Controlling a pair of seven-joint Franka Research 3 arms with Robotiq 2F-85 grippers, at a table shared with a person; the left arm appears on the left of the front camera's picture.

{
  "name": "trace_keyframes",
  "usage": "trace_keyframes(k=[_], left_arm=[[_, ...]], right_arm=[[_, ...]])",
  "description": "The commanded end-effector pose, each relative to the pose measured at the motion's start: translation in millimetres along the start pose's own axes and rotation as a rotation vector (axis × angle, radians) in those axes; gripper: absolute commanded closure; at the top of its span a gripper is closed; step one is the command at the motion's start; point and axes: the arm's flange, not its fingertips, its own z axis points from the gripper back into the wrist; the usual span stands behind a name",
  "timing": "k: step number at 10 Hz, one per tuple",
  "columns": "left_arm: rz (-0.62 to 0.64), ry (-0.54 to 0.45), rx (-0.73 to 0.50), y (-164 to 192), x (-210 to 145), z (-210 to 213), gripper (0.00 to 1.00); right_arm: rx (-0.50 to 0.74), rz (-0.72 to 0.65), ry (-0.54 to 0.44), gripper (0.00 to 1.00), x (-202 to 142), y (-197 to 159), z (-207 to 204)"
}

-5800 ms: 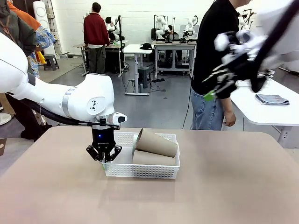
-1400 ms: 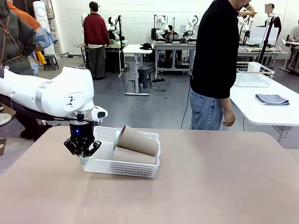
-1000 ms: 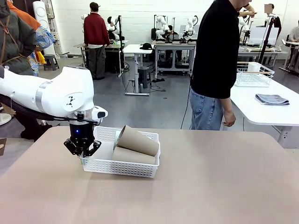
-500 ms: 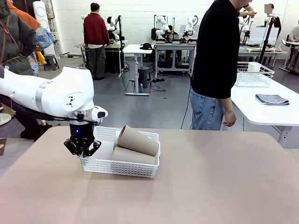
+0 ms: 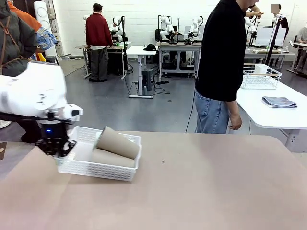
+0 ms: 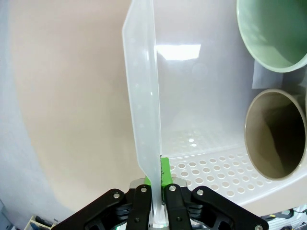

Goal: Clean and organize the cups into the basket.
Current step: Move the Organizing basket back to the left side of the table.

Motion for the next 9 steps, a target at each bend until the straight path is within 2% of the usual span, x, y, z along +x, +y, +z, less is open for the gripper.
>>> trace_keyframes(k=[1, 5, 9], left_arm=[[-0.033, -0.02, 0.014, 42.3, -18.8, 8.6, 0.95], [-0.043, 0.008, -0.045, 122.2, -25.8, 1.5, 0.95], [0.01, -0.018, -0.019, 159.9, -30.1, -7.5, 0.95]], right_arm=[[-0.01, 0.005, 0.0, 0.0, 2.4, 0.3, -1.7], [-0.01, 0.005, 0.0, 0.0, 2.4, 0.3, -1.7], [-0.01, 0.005, 0.0, 0.0, 2.4, 0.3, -1.7]])
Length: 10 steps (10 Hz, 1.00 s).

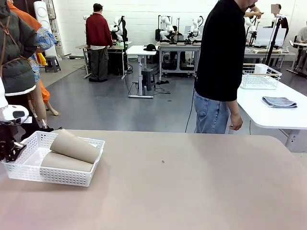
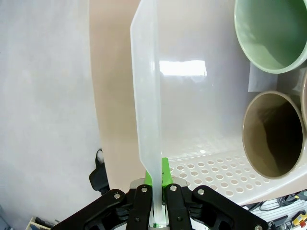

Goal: Clean and organize the cups into the basket.
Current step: Move the Organizing basket back to the left side of the table.

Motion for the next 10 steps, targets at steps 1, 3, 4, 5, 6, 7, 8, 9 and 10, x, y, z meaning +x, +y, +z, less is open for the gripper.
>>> trace_keyframes(k=[1, 3, 4, 5, 6, 7, 8, 9, 10], left_arm=[[0.038, -0.054, 0.044, 12.3, -2.1, 1.6, 0.95], [0.08, -0.085, 0.05, 25.6, -7.1, 3.9, 0.95], [0.088, -0.096, 0.045, 27.1, -8.6, 4.8, 0.95], [0.044, -0.043, 0.021, 20.2, -0.6, 2.6, 0.95], [0.044, -0.043, 0.021, 20.2, -0.6, 2.6, 0.95], [0.044, -0.043, 0.021, 20.2, -0.6, 2.6, 0.95], [0.044, -0.043, 0.021, 20.2, -0.6, 2.6, 0.95], [0.044, -0.043, 0.021, 20.2, -0.6, 2.6, 0.95], [0.044, -0.043, 0.021, 20.2, -0.6, 2.6, 0.95]], right_arm=[[-0.01, 0.005, 0.0, 0.0, 2.3, 0.2, -1.6], [-0.01, 0.005, 0.0, 0.0, 2.3, 0.2, -1.6], [-0.01, 0.005, 0.0, 0.0, 2.3, 0.2, -1.6], [-0.01, 0.005, 0.0, 0.0, 2.3, 0.2, -1.6], [-0.01, 0.005, 0.0, 0.0, 2.3, 0.2, -1.6], [-0.01, 0.005, 0.0, 0.0, 2.3, 0.2, -1.6], [-0.01, 0.005, 0.0, 0.0, 2.3, 0.2, -1.6], [-0.01, 0.005, 0.0, 0.0, 2.3, 0.2, -1.6], [-0.01, 0.005, 0.0, 0.0, 2.3, 0.2, -1.6]])
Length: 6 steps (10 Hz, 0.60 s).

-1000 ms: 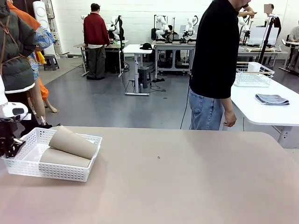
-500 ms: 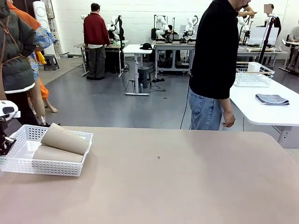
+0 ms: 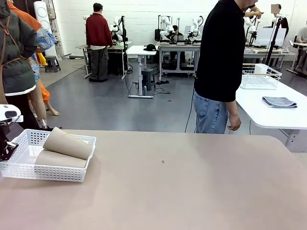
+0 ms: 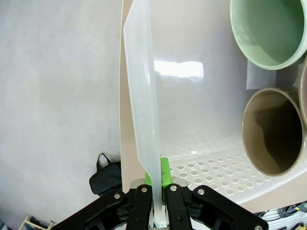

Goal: Clean and organize the cups into the basket.
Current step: Move the Organizing basket back to the left side of the table.

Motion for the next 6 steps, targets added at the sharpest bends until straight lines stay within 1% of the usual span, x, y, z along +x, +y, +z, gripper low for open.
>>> trace_keyframes(k=[1, 3, 4, 6], left_arm=[[0.0, 0.0, 0.0, 0.0, 0.0, 0.0, 0.95], [-0.084, -0.038, 0.008, 3.0, 0.9, -1.3, 0.95], [-0.114, -0.054, 0.038, 5.4, 2.0, -3.7, 0.95], [-0.118, -0.046, 0.042, 12.2, 12.1, -9.5, 0.95]], right_arm=[[-0.01, 0.005, 0.0, 0.0, 2.3, 0.2, -1.6], [-0.01, 0.005, 0.0, 0.0, 2.3, 0.2, -1.6], [-0.01, 0.005, 0.0, 0.0, 2.3, 0.2, -1.6], [-0.01, 0.005, 0.0, 0.0, 2.3, 0.2, -1.6]])
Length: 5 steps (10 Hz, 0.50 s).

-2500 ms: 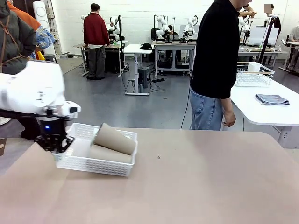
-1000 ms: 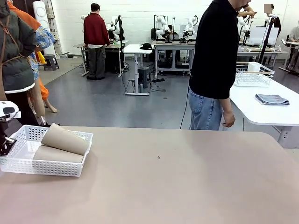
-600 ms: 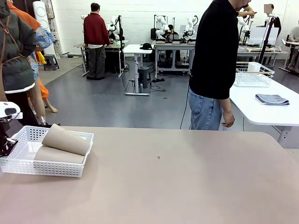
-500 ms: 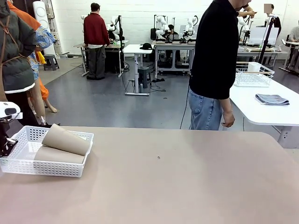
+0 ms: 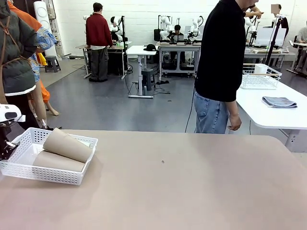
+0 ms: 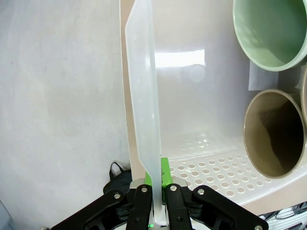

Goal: Clean and organize the cups into the basket.
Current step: Move the Organizing basket back to the left side of the table.

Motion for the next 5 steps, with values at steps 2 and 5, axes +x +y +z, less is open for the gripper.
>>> trace_keyframes(k=[2, 5], left_arm=[[-0.007, 0.018, -0.016, 10.2, 11.3, -11.5, 0.95], [0.052, 0.055, -0.028, 11.0, 13.2, -17.5, 0.95]], right_arm=[[-0.01, 0.005, 0.0, 0.0, 2.3, 0.2, -1.6], [-0.01, 0.005, 0.0, 0.0, 2.3, 0.2, -1.6]])
